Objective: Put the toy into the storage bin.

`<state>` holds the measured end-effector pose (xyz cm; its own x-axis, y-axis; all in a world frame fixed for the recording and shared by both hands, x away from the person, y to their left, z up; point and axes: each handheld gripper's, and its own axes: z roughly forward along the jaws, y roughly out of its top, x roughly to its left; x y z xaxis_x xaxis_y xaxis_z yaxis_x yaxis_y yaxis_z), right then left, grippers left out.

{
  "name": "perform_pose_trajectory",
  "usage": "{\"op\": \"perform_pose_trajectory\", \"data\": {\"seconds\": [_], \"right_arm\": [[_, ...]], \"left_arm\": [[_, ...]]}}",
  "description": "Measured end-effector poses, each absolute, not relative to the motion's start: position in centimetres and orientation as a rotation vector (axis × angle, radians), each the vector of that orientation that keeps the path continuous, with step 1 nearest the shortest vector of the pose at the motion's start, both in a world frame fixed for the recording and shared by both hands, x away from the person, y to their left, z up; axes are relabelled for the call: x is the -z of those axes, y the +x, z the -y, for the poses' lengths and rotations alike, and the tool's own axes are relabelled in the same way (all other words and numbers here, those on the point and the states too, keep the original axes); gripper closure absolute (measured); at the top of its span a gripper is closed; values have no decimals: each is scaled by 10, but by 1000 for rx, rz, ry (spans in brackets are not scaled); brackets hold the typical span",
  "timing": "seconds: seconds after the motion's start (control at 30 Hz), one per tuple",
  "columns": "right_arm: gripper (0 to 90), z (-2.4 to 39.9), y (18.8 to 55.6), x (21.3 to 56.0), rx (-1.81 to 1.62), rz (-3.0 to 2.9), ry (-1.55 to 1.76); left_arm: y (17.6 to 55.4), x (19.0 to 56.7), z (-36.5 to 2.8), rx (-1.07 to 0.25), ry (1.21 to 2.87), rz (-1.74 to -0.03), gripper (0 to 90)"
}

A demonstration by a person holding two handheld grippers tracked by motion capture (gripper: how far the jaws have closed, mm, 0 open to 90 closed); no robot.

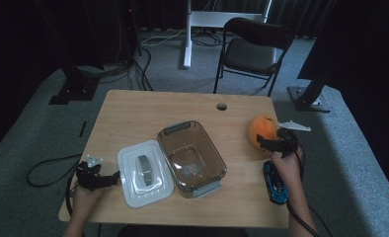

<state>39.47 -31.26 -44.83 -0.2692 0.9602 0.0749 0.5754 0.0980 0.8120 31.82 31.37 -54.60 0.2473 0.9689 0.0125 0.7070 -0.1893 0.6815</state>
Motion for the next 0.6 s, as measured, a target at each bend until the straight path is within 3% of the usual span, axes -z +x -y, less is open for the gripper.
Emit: {"op": "perform_pose_trajectory", "data": {"seconds": [0.6], "right_arm": [[109, 332, 424, 459, -985, -1871, 1612]], "left_arm": [[318, 546, -314, -613, 1967, -1521, 3]]}}
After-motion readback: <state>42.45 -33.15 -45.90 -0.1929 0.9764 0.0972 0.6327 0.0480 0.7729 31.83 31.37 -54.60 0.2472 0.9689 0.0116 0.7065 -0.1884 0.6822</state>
